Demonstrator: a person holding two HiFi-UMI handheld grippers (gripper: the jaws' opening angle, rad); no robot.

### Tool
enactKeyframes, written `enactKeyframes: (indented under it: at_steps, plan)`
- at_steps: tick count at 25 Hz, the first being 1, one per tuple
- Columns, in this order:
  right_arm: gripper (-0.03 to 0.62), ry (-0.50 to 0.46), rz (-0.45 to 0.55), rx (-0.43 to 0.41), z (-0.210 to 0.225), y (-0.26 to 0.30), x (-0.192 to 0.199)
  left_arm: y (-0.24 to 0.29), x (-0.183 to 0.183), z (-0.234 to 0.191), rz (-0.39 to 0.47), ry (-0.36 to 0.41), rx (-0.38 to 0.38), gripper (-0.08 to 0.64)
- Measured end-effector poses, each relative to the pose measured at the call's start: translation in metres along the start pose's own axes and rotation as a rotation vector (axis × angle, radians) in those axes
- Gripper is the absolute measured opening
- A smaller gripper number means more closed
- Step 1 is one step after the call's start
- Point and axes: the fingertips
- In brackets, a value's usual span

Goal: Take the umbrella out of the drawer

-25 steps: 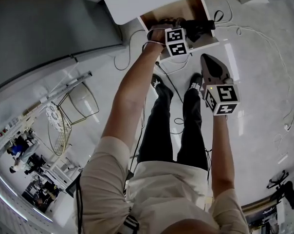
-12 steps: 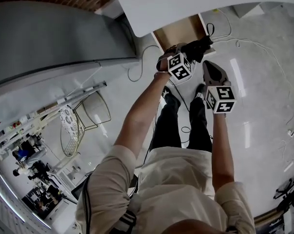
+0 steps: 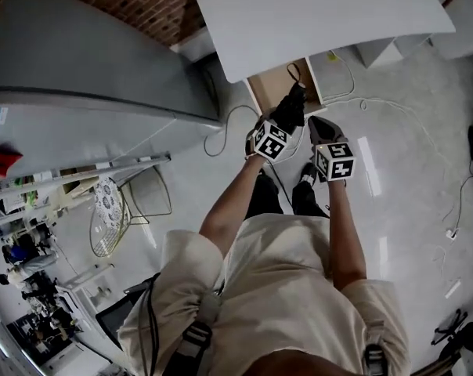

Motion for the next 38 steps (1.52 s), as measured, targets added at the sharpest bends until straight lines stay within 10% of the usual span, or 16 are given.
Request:
enactKeyframes:
  at_steps: [15, 38]
  plan:
    - [0.069, 0.024, 0.134, -0.067, -0.030, -0.011, -0.035, -0.101, -0.079, -0.023, 0.459, -0.410, -0.330, 0.230]
    - [0.069, 0.043, 0.206, 0.141, -0.179, -0.074, 0.051, -0.232, 0.013, 0.013, 0.441, -0.280, -0.098, 0.232]
Point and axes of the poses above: the fingertips, and each gripper's own axes: y forward along the fingers, z to its right, x out of its underside, and after that the axes turned 11 degrees about z, right-handed
